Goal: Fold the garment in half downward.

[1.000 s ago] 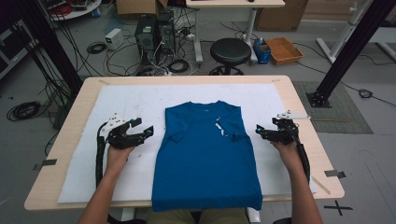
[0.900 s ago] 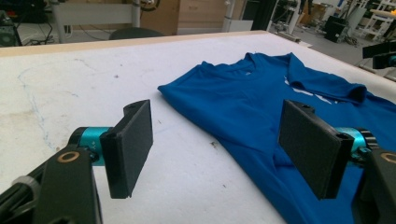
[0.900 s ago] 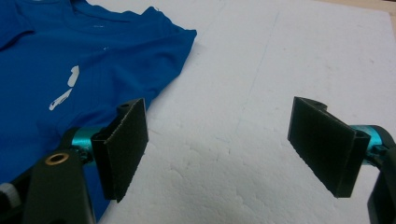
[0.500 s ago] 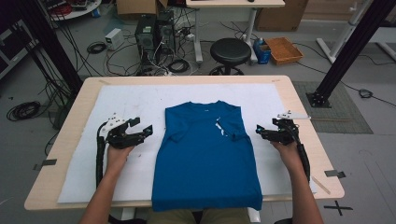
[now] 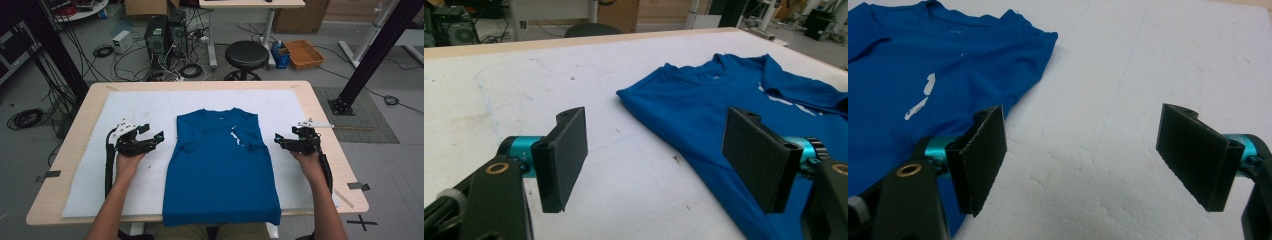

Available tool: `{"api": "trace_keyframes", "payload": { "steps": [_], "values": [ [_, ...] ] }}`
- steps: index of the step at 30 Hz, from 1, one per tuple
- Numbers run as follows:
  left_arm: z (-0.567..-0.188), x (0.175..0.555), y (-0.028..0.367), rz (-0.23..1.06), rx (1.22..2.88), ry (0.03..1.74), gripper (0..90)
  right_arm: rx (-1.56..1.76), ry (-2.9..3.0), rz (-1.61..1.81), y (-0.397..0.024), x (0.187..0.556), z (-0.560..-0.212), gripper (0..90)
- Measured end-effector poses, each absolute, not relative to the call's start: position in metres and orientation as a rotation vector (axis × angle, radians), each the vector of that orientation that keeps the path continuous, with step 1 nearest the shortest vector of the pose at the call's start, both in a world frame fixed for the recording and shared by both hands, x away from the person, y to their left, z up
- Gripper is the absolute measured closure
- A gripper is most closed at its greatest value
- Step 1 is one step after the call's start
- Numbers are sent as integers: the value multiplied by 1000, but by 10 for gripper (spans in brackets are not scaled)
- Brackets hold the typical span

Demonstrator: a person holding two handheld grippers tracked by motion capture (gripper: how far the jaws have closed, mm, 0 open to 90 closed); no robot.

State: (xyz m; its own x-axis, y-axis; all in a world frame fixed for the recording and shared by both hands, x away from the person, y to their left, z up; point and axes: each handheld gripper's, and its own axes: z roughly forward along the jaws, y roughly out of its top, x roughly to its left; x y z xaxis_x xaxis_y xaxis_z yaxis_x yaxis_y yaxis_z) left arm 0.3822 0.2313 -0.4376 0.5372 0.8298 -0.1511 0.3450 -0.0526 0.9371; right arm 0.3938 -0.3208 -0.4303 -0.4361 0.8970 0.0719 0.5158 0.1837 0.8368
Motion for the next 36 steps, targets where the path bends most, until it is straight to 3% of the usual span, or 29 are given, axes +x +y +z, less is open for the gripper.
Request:
{"api": "trace_keyframes", "payload": {
  "steps": [10, 18, 29, 33, 36],
  "values": [
    [-420, 427, 206, 558, 1736, 1088, 271, 1328, 2029, 1170, -319, 397, -431, 200],
    [-413, 470, 181, 561, 1907, 1130, 329, 1323, 2050, 1169, -316, 398, -432, 200],
    [-445, 499, 163, 568, 2060, 1195, 372, 1339, 2063, 1184, -315, 397, -435, 200],
    [-445, 499, 160, 558, 2070, 1145, 481, 1333, 2069, 1187, -314, 399, -436, 200],
    [-445, 497, 154, 515, 2095, 1080, 734, 1331, 2079, 1184, -312, 400, -436, 201]
  ]
}}
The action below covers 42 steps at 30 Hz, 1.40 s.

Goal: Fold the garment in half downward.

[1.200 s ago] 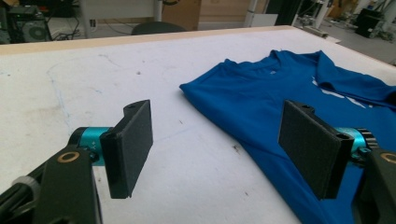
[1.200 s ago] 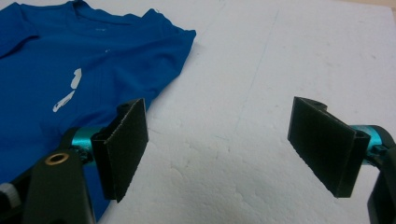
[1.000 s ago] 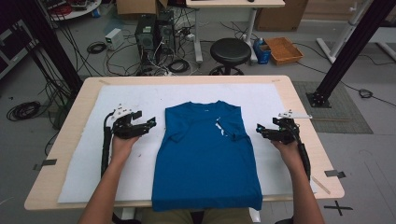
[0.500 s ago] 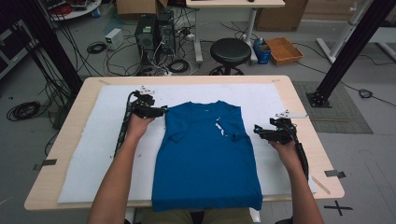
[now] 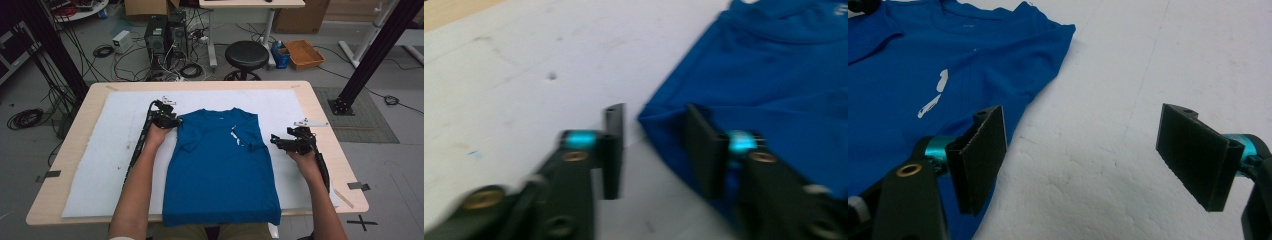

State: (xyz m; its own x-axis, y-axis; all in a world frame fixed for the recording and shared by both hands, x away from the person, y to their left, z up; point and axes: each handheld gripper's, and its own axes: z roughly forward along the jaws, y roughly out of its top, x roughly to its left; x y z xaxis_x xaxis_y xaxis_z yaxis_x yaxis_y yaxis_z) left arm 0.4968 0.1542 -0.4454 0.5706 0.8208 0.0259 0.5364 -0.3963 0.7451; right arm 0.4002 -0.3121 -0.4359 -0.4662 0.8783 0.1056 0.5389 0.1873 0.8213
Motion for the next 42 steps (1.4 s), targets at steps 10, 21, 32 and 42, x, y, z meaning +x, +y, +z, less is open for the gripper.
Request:
{"api": "trace_keyframes", "payload": {
  "steps": [10, 21, 32, 42],
  "values": [
    [-447, 497, 158, 429, 2020, 1142, 863, 1347, 2129, 1168, -295, 435, -437, 203],
    [-448, 498, 165, 339, 1926, 1241, 863, 1486, 2126, 1117, -287, 487, -450, 316],
    [-448, 496, 170, 317, 1876, 1295, 867, 1331, 2283, 1000, -244, 509, -444, 747],
    [-431, 470, 195, 269, 1655, 1165, 870, 1224, 2222, 1168, -251, 484, -421, 881]
  ]
}}
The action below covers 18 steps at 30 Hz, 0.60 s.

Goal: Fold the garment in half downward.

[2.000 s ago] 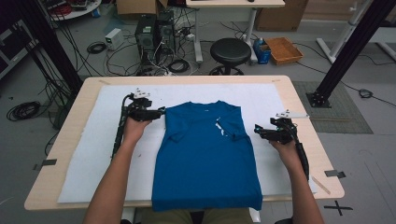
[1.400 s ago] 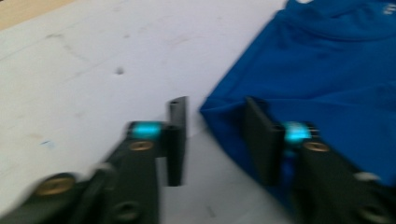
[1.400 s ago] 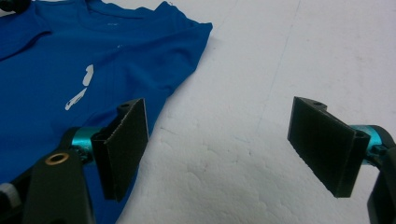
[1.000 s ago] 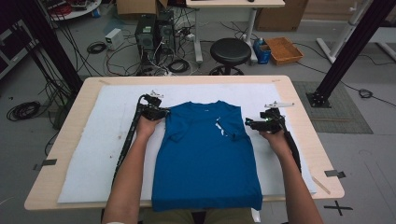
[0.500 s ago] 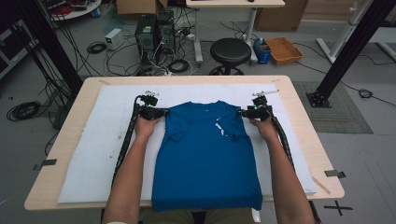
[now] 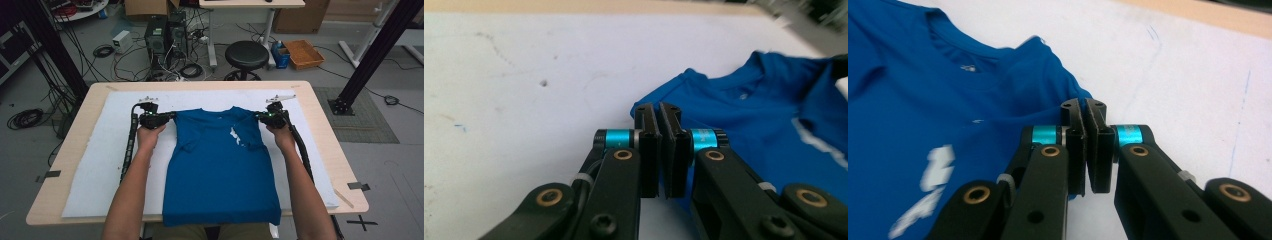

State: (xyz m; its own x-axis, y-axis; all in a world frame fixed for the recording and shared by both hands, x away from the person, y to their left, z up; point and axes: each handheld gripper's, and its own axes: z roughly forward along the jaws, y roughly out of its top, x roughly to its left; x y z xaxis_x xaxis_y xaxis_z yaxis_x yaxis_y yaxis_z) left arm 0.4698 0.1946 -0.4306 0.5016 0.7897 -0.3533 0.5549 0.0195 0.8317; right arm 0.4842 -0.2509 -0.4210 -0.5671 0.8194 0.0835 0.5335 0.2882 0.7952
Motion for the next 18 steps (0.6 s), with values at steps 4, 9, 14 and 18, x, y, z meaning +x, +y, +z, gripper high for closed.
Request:
{"api": "trace_keyframes", "payload": {
  "steps": [4, 9, 14, 18],
  "values": [
    [-428, 448, 204, 227, 1610, 1086, 869, 1141, 2216, 1232, -257, 453, -414, 881],
    [-422, 419, 212, 196, 1610, 995, 869, 1082, 2223, 1280, -262, 427, -411, 881],
    [-419, 390, 212, 156, 1675, 922, 869, 1021, 2254, 1291, -268, 395, -409, 881],
    [-422, 369, 213, 131, 1725, 886, 869, 1019, 2281, 1299, -277, 375, -414, 881]
  ]
}}
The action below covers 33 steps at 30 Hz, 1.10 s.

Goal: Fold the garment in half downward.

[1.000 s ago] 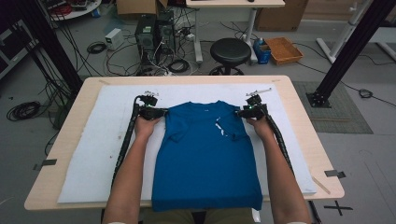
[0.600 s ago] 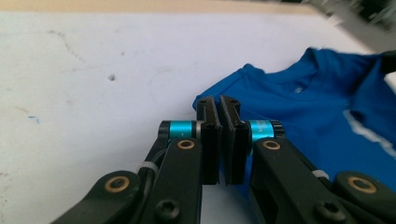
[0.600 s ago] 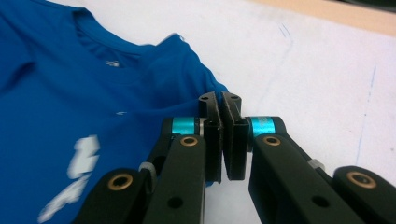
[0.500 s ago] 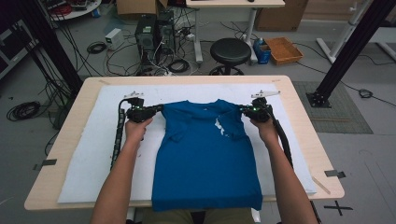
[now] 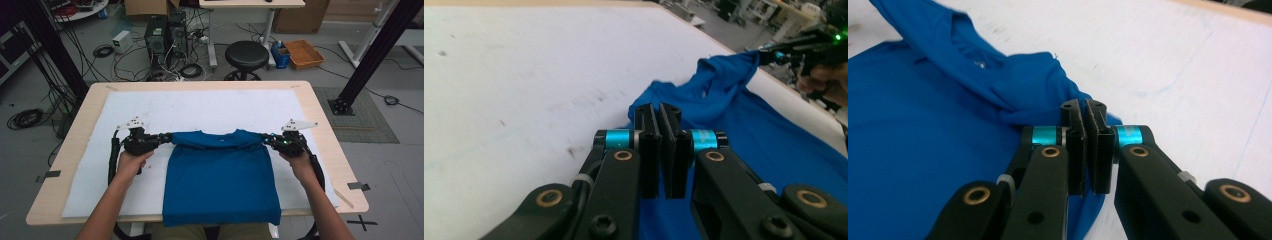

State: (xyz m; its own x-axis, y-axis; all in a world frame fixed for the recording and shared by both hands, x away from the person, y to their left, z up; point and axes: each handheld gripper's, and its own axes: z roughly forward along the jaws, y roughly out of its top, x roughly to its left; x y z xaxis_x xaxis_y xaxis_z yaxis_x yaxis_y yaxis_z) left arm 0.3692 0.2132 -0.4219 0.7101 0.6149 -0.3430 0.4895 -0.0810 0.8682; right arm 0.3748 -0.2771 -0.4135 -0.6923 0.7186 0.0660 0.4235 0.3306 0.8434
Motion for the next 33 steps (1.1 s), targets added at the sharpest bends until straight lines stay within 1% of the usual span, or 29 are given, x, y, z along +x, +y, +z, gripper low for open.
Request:
{"api": "trace_keyframes", "payload": {
  "steps": [3, 8, 12, 19, 20, 21, 22, 23, 24, 25, 26, 28, 29, 33],
  "values": [
    [-424, 356, 214, 113, 1760, 853, 869, 1031, 2315, 1320, -285, 360, -419, 881],
    [-429, 340, 211, 85, 1867, 804, 869, 1021, 2398, 1300, -291, 340, -432, 881],
    [-435, 333, 212, 72, 1919, 800, 868, 1027, 2450, 1283, -293, 327, -442, 881],
    [-439, 319, 215, 7, 1988, 779, 867, 1033, 2552, 1205, -293, 313, -440, 881],
    [-439, 318, 216, 10, 1982, 773, 864, 1026, 2569, 1213, -293, 311, -440, 880],
    [-438, 318, 217, 23, 1961, 788, 826, 1021, 2572, 1218, -293, 310, -439, 869],
    [-437, 320, 219, 33, 1930, 830, 672, 1039, 2570, 1237, -294, 309, -438, 806],
    [-435, 322, 222, 46, 1890, 874, 564, 1055, 2556, 1263, -295, 310, -436, 700],
    [-432, 325, 225, 85, 1859, 908, 539, 1092, 2525, 1294, -295, 312, -433, 588],
    [-429, 329, 227, 137, 1830, 955, 496, 1122, 2471, 1326, -296, 314, -430, 493],
    [-427, 334, 229, 180, 1803, 995, 444, 1148, 2419, 1349, -297, 318, -427, 452],
    [-424, 344, 225, 235, 1769, 1034, 428, 1182, 2327, 1317, -295, 327, -422, 350],
    [-423, 350, 221, 254, 1774, 1045, 428, 1200, 2296, 1294, -293, 334, -421, 337],
    [-432, 371, 197, 233, 1858, 1056, 415, 1236, 2285, 1176, -274, 359, -427, 325]
  ]
}}
